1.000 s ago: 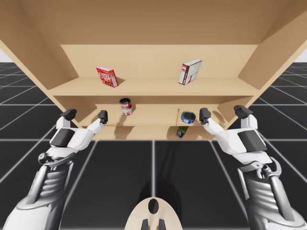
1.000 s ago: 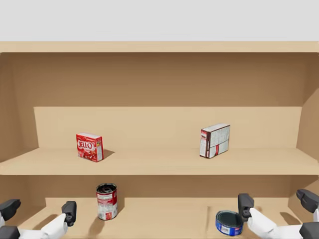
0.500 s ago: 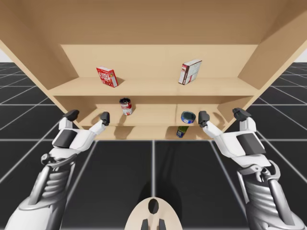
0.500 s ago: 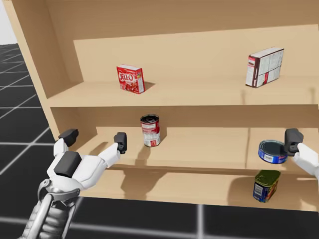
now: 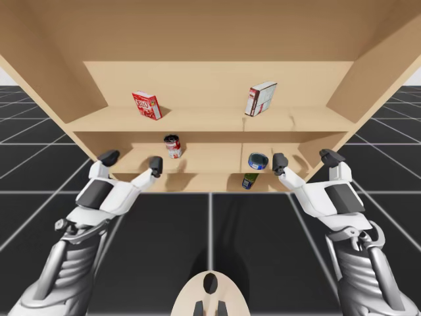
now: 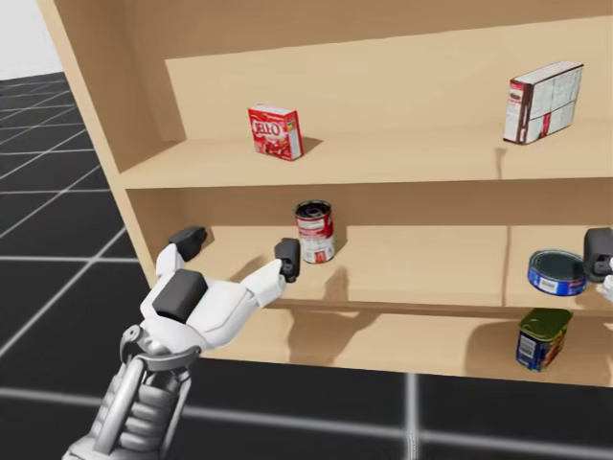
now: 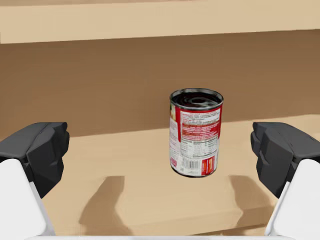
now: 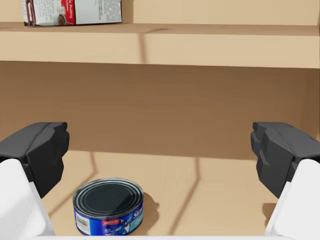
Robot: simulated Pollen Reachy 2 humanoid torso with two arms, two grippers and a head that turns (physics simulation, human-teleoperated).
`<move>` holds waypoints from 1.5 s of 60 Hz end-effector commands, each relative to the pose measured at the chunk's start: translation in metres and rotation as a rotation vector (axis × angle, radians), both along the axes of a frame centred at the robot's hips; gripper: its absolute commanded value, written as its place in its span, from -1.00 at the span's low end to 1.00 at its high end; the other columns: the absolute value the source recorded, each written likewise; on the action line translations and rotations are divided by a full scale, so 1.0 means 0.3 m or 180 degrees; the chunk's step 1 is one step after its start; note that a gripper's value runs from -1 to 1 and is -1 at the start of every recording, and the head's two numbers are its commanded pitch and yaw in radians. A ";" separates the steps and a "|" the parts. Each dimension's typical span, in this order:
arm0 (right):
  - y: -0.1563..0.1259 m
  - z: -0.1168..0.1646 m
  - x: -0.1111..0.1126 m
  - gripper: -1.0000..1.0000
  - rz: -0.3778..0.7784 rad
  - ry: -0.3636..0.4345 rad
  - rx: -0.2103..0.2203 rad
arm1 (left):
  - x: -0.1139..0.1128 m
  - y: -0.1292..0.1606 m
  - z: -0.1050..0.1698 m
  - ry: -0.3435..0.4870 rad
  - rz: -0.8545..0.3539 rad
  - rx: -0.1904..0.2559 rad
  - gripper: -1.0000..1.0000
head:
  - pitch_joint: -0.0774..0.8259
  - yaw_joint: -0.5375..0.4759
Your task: Find the tomato soup can on the shelf and bring it to me.
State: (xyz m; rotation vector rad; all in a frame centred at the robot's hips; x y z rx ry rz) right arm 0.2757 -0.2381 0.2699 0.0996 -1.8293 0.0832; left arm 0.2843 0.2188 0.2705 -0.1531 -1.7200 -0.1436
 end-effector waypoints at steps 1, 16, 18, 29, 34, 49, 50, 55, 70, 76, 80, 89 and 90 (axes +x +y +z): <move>0.000 -0.001 0.000 -1.00 -0.0001 -0.0001 0.0008 | 0.010 -0.097 0.015 0.0139 -0.0152 -0.0135 -1.00 | 0.03 0.53; -0.006 0.002 -0.001 -1.00 -0.0007 -0.0011 0.0018 | 0.118 -0.195 0.013 0.0349 -0.0133 -0.0138 -1.00 | 0.03 0.54; -0.008 0.004 -0.001 -1.00 -0.0010 -0.0019 0.0018 | 0.144 -0.207 0.011 0.0372 -0.0098 -0.0125 -1.00 | 0.03 0.55; -0.014 0.008 -0.006 -1.00 -0.0023 -0.0043 0.0023 | 0.241 -0.253 -0.003 0.0570 -0.0001 -0.0250 -1.00 | 0.04 0.55; -0.016 0.009 -0.007 -1.00 -0.0028 -0.0048 0.0026 | 0.280 -0.266 -0.015 0.0668 0.0040 -0.0309 -1.00 | 0.04 0.55; -0.022 0.011 -0.011 -1.00 -0.0048 -0.0066 0.0030 | 0.390 -0.287 -0.077 0.0869 0.0201 -0.0372 -1.00 | 0.05 0.54; -0.022 0.011 -0.011 -1.00 -0.0049 -0.0067 0.0031 | 0.393 -0.289 -0.079 0.0873 0.0207 -0.0370 -1.00 | 0.05 0.54; -0.022 0.011 -0.011 -1.00 -0.0054 -0.0066 0.0030 | 0.410 -0.300 -0.089 0.0901 0.0227 -0.0379 -1.00 | 0.06 0.53; -0.022 0.010 -0.009 -1.00 -0.0061 -0.0056 0.0032 | 0.401 -0.332 -0.100 0.0862 0.0219 -0.0309 1.00 | 0.07 0.53; -0.022 0.009 -0.009 -1.00 -0.0061 -0.0055 0.0029 | 0.391 -0.331 -0.091 0.0828 0.0213 -0.0311 1.00 | 0.06 0.53; -0.021 0.009 -0.008 -1.00 -0.0063 -0.0052 0.0031 | 0.385 -0.327 -0.078 0.0781 0.0224 -0.0315 1.00 | 0.06 0.53; -0.020 0.009 -0.008 -1.00 -0.0067 -0.0056 0.0031 | 0.355 -0.304 -0.019 0.0545 0.0211 -0.0304 1.00 | 0.05 0.53; -0.020 0.009 -0.008 -1.00 -0.0066 -0.0056 0.0032 | 0.352 -0.302 -0.014 0.0527 0.0217 -0.0302 1.00 | 0.05 0.53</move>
